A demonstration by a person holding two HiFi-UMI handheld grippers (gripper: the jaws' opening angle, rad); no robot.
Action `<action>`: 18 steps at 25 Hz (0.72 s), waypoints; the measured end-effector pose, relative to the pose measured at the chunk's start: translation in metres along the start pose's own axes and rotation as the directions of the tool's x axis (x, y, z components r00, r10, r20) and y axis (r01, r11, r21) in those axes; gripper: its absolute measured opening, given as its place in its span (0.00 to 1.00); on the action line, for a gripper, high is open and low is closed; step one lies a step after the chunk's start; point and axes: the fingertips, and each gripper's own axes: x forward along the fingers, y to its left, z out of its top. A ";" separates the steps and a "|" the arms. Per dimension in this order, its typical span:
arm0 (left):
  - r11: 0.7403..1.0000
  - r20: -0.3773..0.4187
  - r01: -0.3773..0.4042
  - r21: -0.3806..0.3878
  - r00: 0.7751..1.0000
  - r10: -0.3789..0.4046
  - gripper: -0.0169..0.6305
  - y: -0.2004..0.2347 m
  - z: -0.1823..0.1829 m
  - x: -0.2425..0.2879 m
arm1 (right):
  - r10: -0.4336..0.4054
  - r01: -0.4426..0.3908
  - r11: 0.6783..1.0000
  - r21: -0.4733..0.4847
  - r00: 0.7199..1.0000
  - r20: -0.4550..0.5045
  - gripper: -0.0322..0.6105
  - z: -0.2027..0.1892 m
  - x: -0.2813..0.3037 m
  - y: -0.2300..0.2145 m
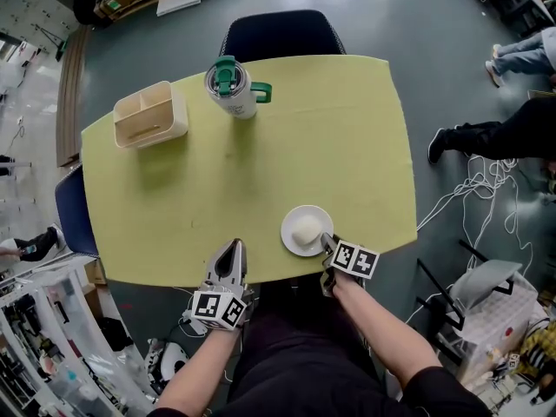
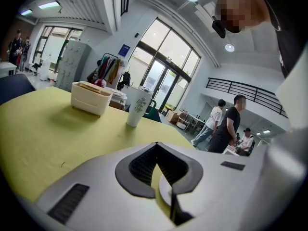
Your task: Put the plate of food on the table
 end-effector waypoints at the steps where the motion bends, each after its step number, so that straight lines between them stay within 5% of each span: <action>1: 1.000 -0.001 -0.001 -0.002 1.000 0.001 0.04 0.000 -0.001 0.000 | -0.023 0.023 1.000 -0.011 1.000 0.004 0.22 0.001 -0.001 -0.004; 6: 1.000 0.001 -0.005 -0.004 1.000 0.005 0.04 0.000 0.000 -0.001 | -0.072 0.074 0.996 -0.051 0.996 0.047 0.22 0.010 -0.011 -0.016; 9: 1.000 -0.002 -0.004 -0.001 1.000 0.004 0.04 -0.003 0.001 -0.001 | -0.015 0.033 0.986 -0.166 0.994 0.106 0.07 0.024 -0.022 0.003; 18: 1.000 -0.017 -0.011 0.018 1.000 0.011 0.04 -0.010 0.007 -0.004 | 0.075 0.007 0.889 -0.459 0.984 0.160 0.07 0.037 -0.042 0.053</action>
